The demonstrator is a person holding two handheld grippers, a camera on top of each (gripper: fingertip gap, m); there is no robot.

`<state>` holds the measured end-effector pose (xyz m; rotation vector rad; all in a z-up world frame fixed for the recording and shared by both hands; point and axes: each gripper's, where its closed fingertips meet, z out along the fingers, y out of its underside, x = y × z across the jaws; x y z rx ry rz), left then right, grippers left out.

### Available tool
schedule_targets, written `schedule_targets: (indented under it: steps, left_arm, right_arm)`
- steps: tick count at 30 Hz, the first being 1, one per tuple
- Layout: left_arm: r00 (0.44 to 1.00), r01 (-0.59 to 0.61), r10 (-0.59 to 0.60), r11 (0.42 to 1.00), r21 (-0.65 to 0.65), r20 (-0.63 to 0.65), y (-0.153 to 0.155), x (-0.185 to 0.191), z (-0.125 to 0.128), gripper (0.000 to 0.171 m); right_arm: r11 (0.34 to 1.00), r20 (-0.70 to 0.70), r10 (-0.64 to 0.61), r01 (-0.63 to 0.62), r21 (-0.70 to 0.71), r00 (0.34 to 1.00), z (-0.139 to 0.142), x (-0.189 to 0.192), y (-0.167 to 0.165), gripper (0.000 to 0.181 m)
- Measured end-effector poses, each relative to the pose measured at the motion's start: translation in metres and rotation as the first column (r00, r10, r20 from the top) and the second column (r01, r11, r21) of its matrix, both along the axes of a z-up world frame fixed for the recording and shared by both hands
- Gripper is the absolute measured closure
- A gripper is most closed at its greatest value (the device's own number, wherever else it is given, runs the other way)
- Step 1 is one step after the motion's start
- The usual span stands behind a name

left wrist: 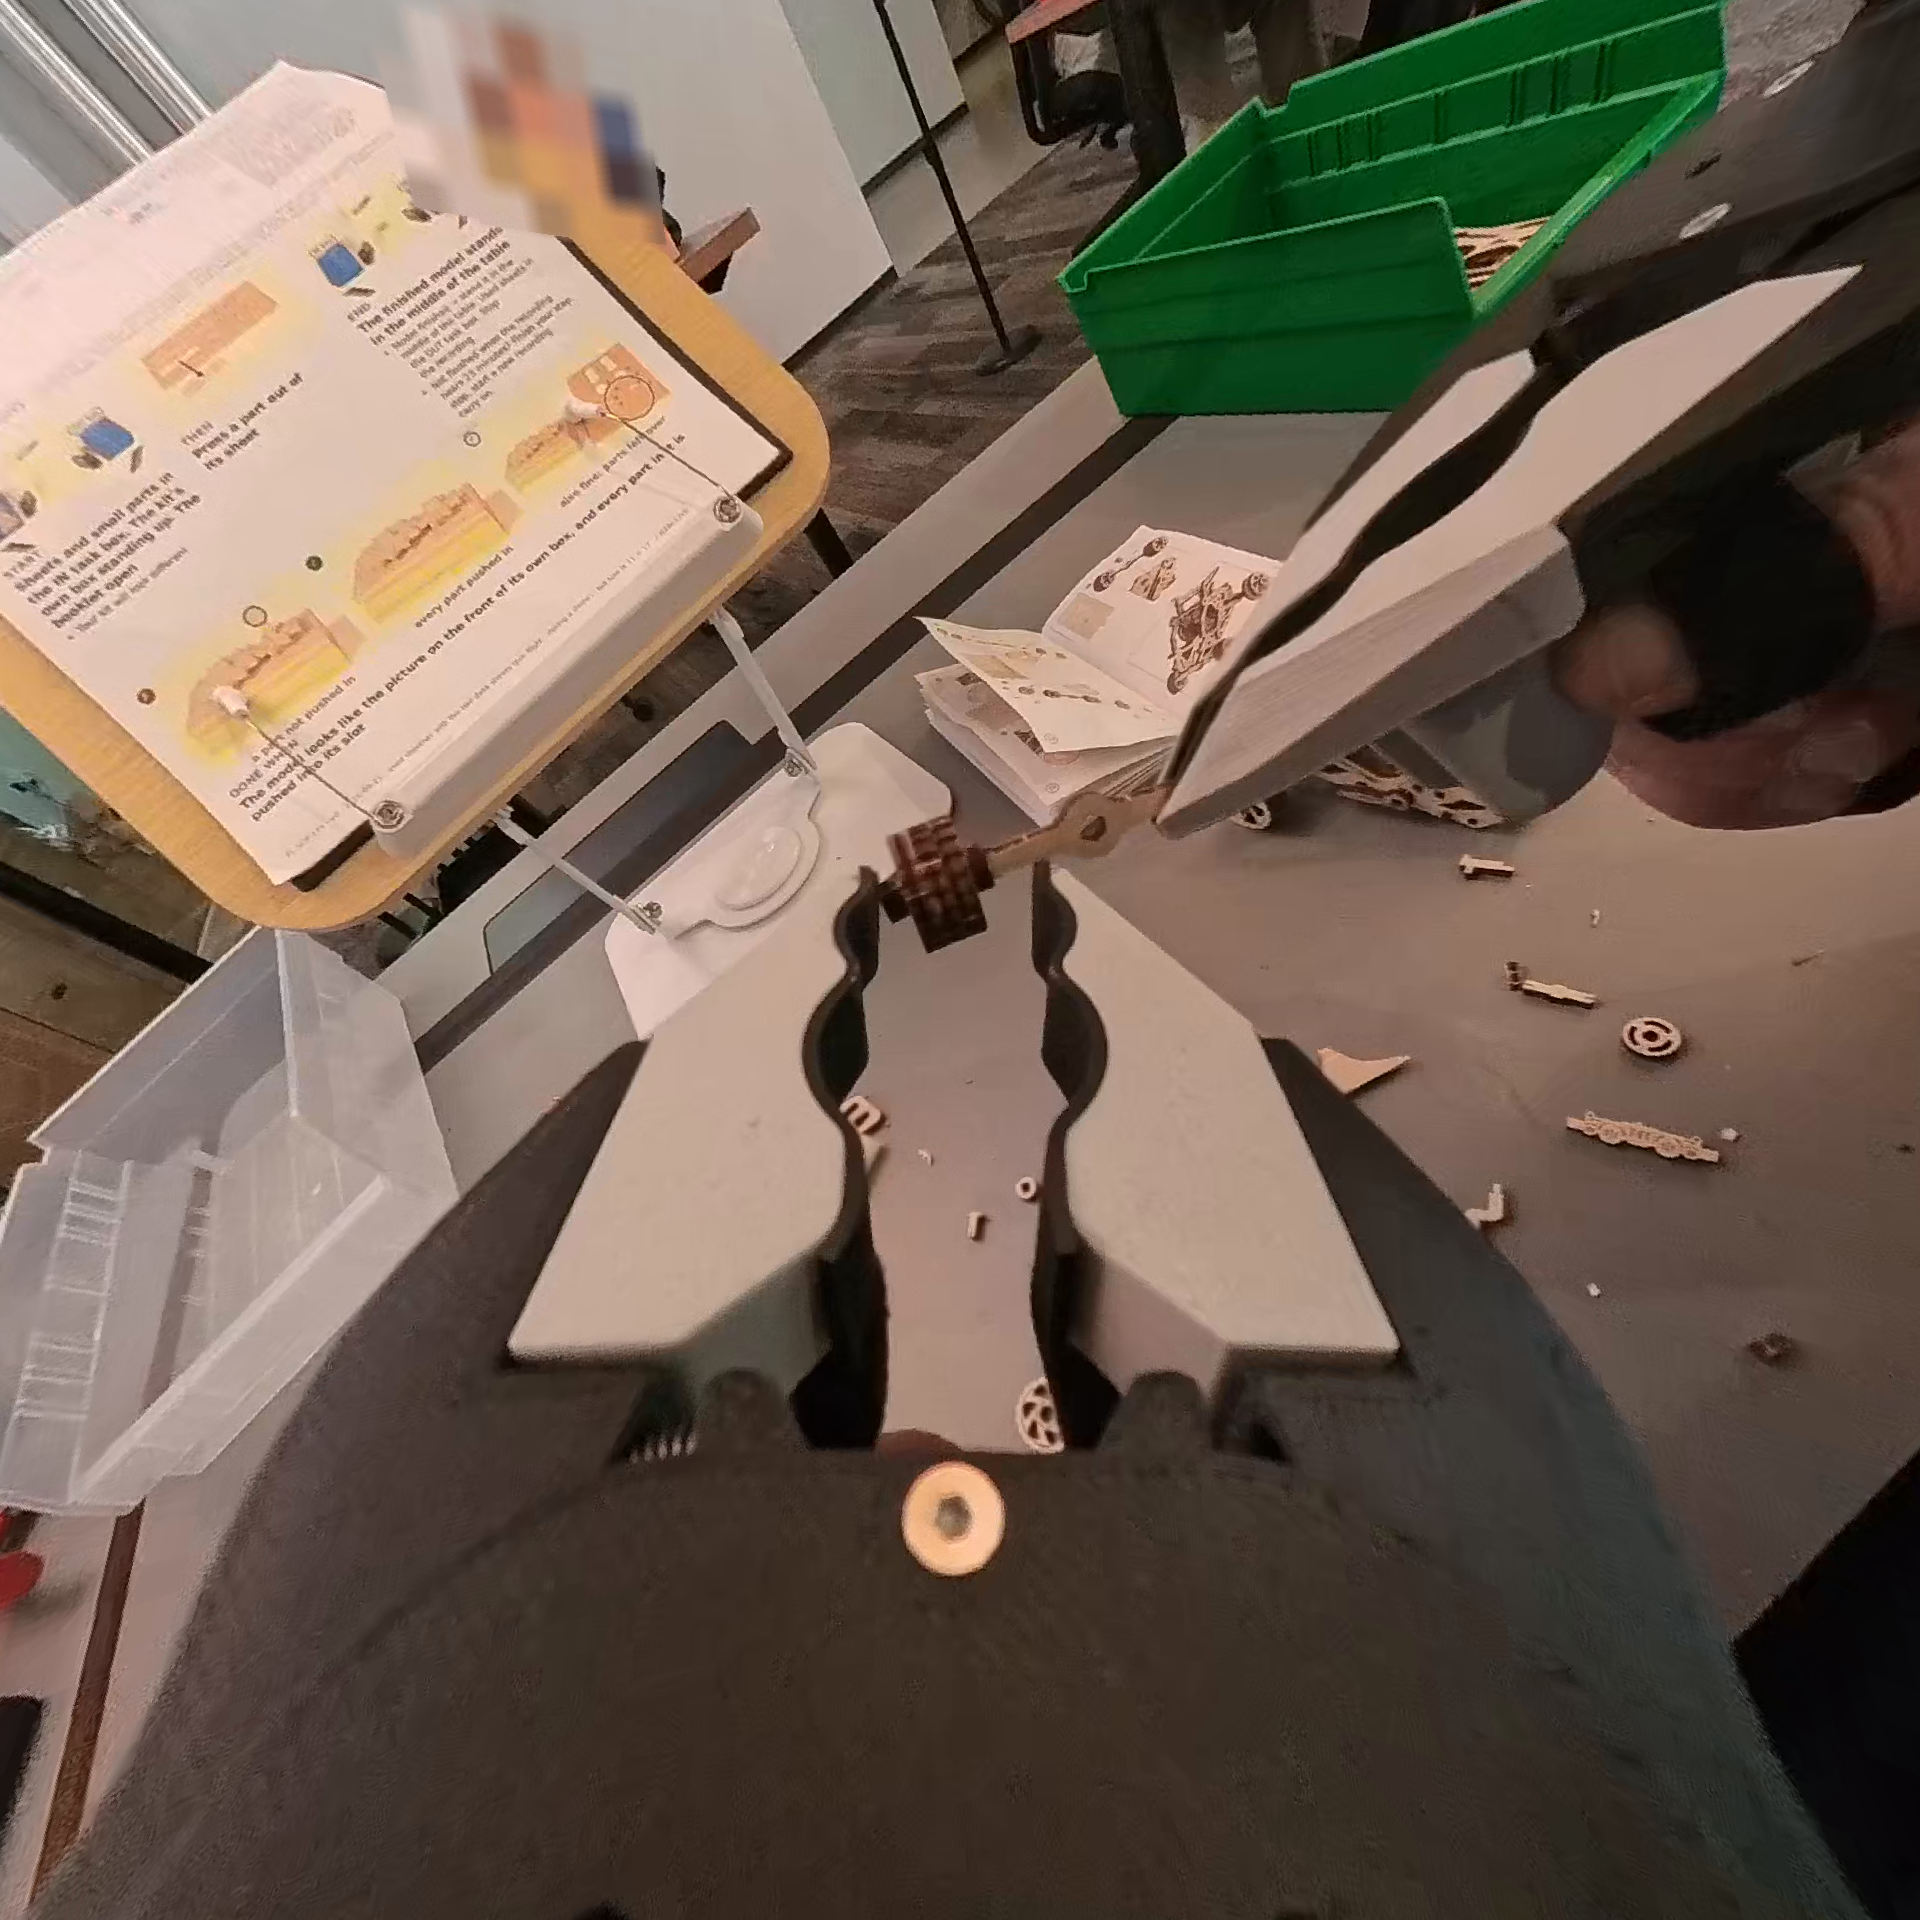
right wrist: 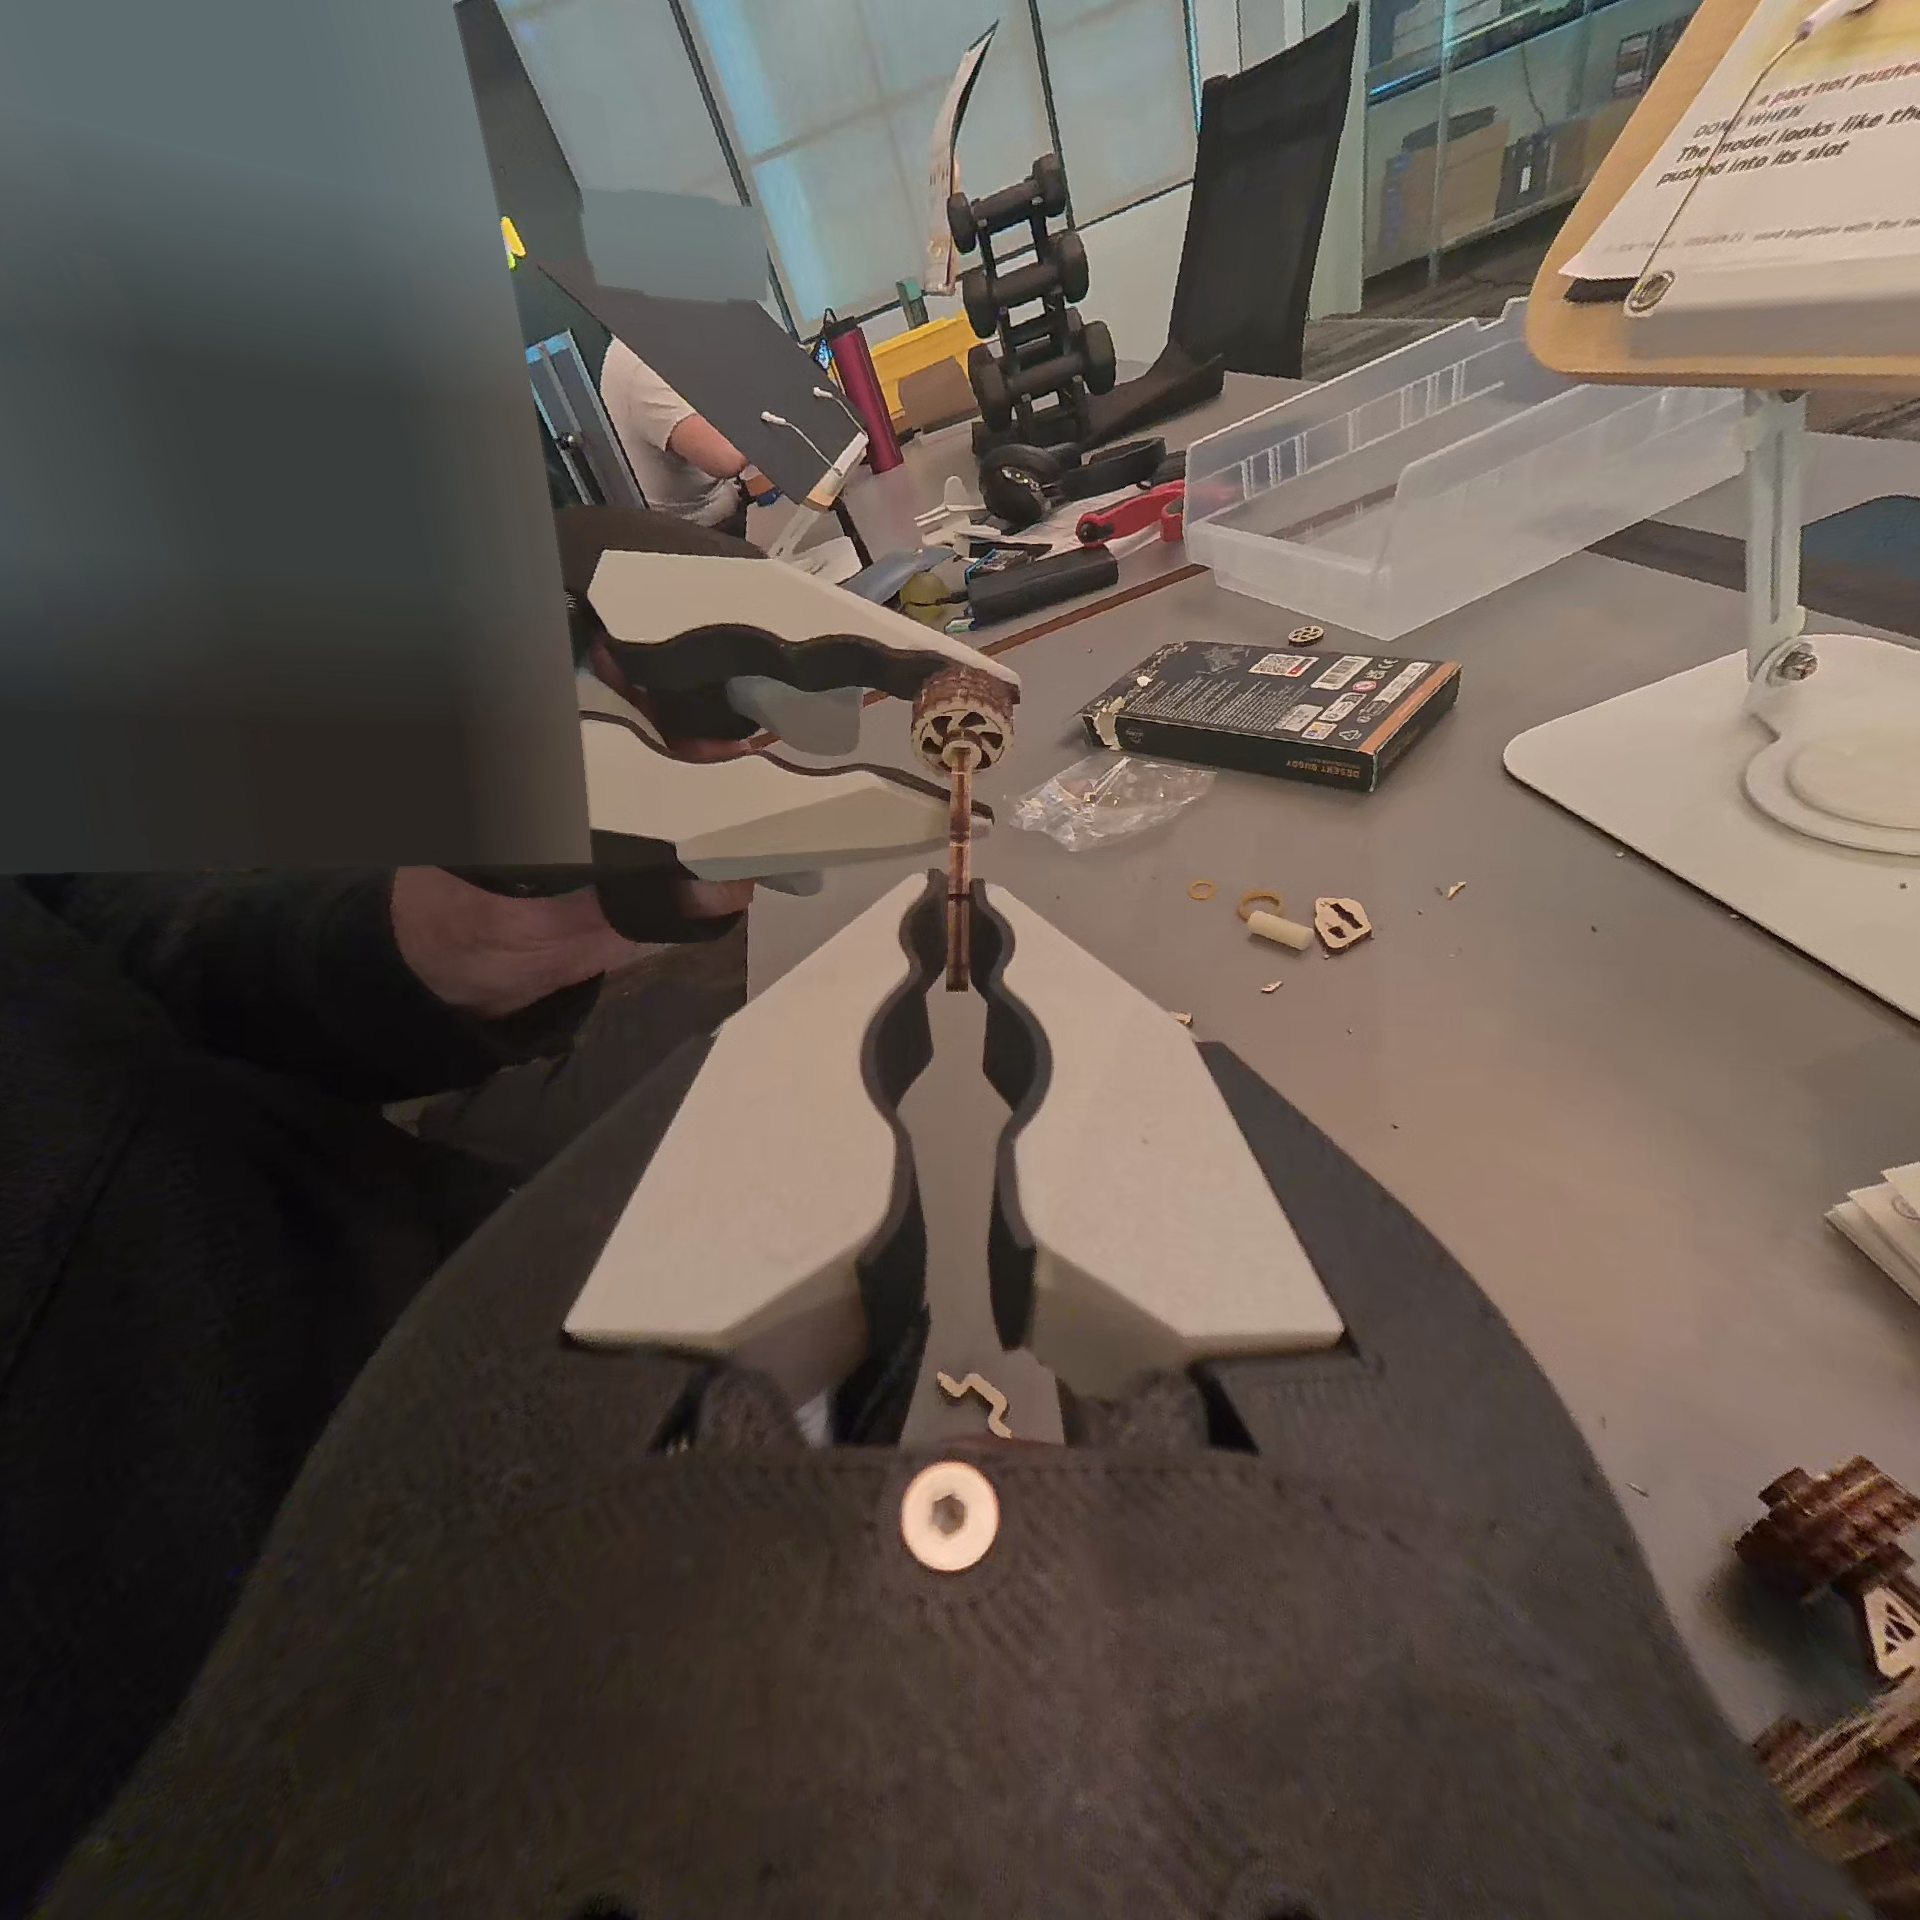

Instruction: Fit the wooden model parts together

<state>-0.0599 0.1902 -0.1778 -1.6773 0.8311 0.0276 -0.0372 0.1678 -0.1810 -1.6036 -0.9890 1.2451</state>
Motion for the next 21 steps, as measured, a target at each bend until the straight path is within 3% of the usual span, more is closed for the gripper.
schedule_targets:
  steps: [10, 17, 21]
  left_arm:
    - [0.994, 0.008, -0.006, 1.000, -0.019, 0.107, 0.0013, 0.0026, -0.0015, 0.148]
    - [0.996, -0.019, 0.019, 1.000, 0.007, 0.082, 0.0031, 0.0023, 0.0006, 0.150]
    - [0.991, -0.024, 0.026, 1.000, -0.016, 0.131, 0.0043, 0.0036, -0.0028, 0.152]
  right_arm:
    - [1.000, -0.012, -0.001, 0.002, 0.012, 1.000, 0.0025, 0.0009, -0.0004, 0.181]
    - [1.000, -0.035, -0.003, 0.003, -0.002, 0.999, 0.0031, 0.0009, 0.0001, 0.181]
    - [1.000, -0.050, -0.017, 0.017, 0.005, 0.999, 0.0061, 0.0017, 0.0017, 0.181]
